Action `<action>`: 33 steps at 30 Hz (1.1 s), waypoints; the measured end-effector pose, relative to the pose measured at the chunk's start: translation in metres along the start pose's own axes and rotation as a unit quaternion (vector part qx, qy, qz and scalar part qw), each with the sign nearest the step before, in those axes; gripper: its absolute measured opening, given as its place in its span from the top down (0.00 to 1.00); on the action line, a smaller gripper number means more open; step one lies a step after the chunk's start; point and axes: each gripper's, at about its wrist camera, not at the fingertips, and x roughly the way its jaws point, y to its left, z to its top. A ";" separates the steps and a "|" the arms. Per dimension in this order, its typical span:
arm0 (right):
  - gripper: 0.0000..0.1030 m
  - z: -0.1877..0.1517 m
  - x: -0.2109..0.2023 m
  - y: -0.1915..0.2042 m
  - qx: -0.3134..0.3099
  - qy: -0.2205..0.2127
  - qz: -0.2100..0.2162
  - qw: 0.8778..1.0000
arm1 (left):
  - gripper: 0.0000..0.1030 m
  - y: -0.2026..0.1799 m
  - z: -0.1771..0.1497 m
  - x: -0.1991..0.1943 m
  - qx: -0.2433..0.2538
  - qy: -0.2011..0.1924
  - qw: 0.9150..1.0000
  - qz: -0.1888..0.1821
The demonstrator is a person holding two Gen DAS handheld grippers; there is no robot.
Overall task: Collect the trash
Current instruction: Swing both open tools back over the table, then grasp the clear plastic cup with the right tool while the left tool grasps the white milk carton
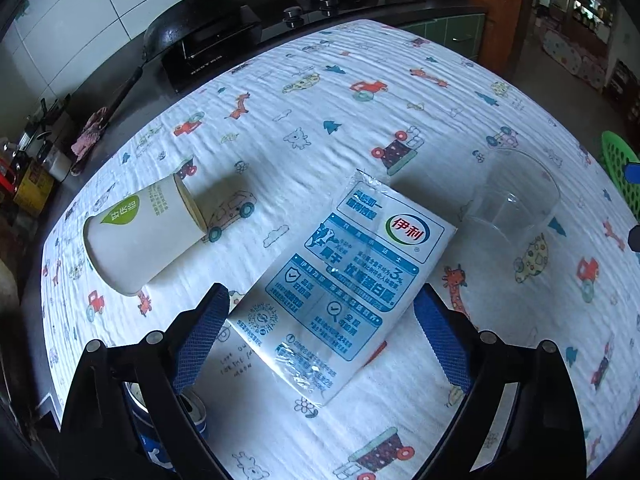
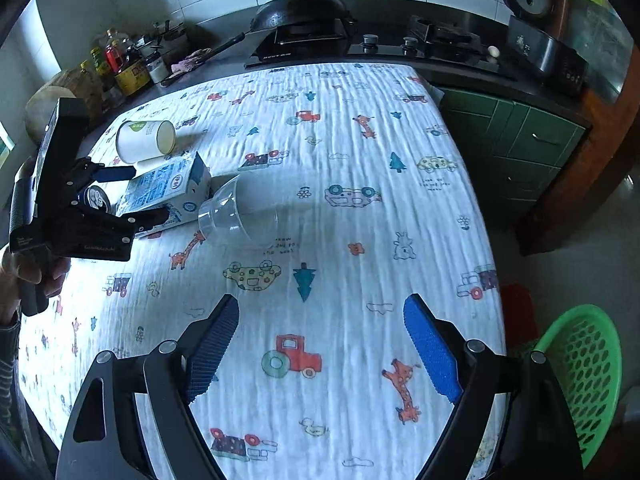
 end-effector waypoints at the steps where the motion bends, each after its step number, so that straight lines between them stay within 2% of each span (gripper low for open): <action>1: 0.21 0.001 0.003 0.002 -0.002 0.001 0.002 1.000 | 0.10 0.001 0.000 0.002 0.000 0.001 1.000 -0.003; 9: 0.21 0.016 0.032 0.022 -0.022 0.011 0.021 0.999 | 0.11 0.002 0.003 0.013 0.015 0.004 1.000 -0.012; 10: 0.21 0.017 0.035 0.025 -0.024 0.012 0.023 0.999 | 0.15 0.003 0.002 0.014 0.016 0.002 1.000 -0.016; 16: 0.21 0.028 0.054 0.039 -0.040 0.015 0.031 0.999 | 0.28 0.003 -0.005 0.007 0.020 -0.010 1.000 -0.006; 19: 0.21 0.033 0.063 0.046 -0.049 0.014 0.032 0.998 | 0.31 0.008 -0.008 0.002 0.012 -0.010 1.000 -0.003; 32: 0.21 0.053 0.099 0.068 -0.083 -0.001 0.016 0.996 | 0.34 0.025 -0.026 -0.005 -0.007 -0.009 1.000 0.003; 33: 0.24 0.054 0.101 0.068 -0.083 -0.002 0.014 0.996 | 0.34 0.026 -0.026 -0.004 -0.007 -0.008 1.000 0.003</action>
